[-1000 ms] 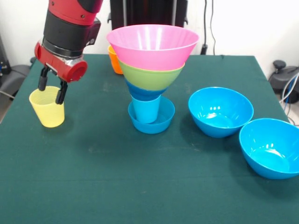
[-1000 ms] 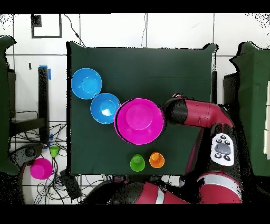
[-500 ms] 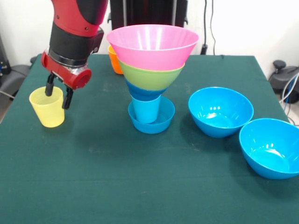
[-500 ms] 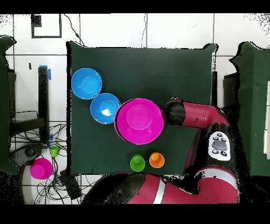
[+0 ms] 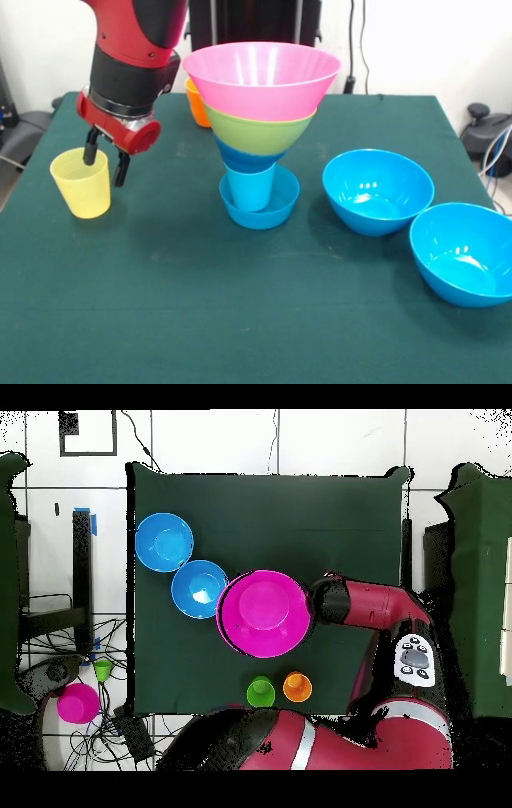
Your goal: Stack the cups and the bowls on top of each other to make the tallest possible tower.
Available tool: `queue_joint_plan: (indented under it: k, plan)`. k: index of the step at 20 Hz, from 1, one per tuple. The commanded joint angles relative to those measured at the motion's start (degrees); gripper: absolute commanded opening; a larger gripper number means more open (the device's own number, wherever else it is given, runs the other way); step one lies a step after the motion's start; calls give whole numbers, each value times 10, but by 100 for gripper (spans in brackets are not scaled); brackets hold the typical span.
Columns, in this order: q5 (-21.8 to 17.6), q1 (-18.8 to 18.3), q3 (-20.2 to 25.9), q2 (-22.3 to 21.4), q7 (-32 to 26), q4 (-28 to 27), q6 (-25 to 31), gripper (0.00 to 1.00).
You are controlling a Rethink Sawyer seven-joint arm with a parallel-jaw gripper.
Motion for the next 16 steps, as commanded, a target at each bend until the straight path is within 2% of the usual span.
queue_joint_plan:
  k: [1, 16]
  plan:
    - [-30, -2, 51, 17, -16, 15, -16, 100]
    - [-33, -6, 55, 40, -15, -4, -35, 100]
